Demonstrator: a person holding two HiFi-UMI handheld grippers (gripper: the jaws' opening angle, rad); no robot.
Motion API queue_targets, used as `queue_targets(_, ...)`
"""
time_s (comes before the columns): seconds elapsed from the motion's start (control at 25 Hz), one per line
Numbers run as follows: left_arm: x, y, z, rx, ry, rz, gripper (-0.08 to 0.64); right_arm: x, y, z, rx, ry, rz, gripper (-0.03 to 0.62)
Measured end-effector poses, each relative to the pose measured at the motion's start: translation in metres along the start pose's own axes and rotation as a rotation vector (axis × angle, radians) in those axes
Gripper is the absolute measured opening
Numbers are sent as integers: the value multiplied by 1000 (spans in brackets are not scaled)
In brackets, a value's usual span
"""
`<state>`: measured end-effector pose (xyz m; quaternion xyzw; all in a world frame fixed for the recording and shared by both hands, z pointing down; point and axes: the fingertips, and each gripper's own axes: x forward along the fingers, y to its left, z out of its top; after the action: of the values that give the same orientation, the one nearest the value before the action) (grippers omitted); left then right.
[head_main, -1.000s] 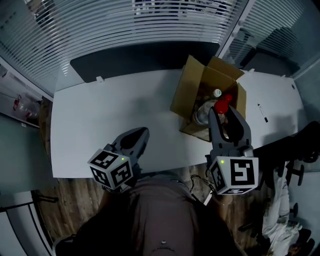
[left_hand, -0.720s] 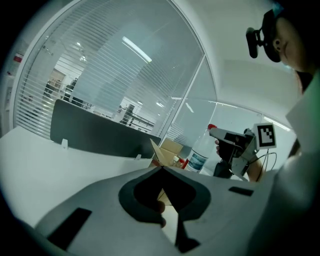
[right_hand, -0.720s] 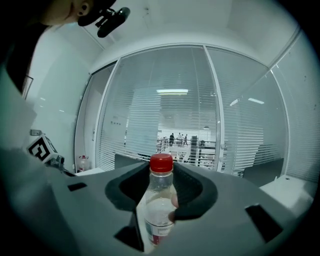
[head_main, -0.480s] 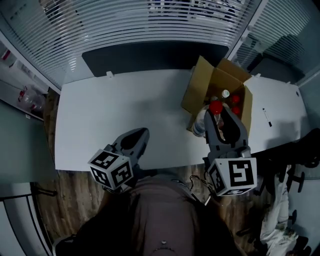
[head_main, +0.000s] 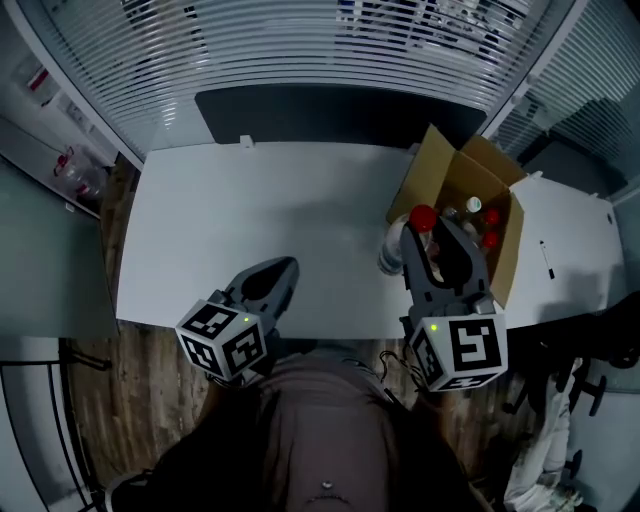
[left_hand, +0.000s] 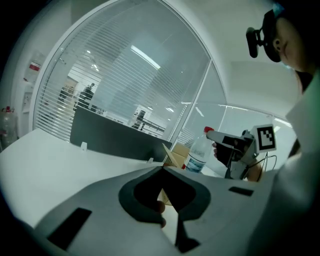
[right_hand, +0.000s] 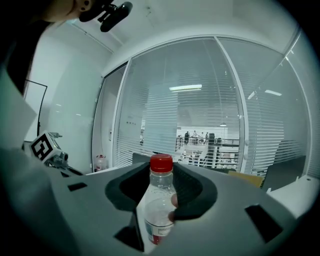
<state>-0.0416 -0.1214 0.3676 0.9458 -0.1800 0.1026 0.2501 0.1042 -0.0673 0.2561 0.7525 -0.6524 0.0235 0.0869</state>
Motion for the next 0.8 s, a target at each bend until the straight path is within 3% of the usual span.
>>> queue_targets(0.8, -49, 52, -1, -94, -90, 248, 8, 83, 85, -24, -7, 37, 330, 158)
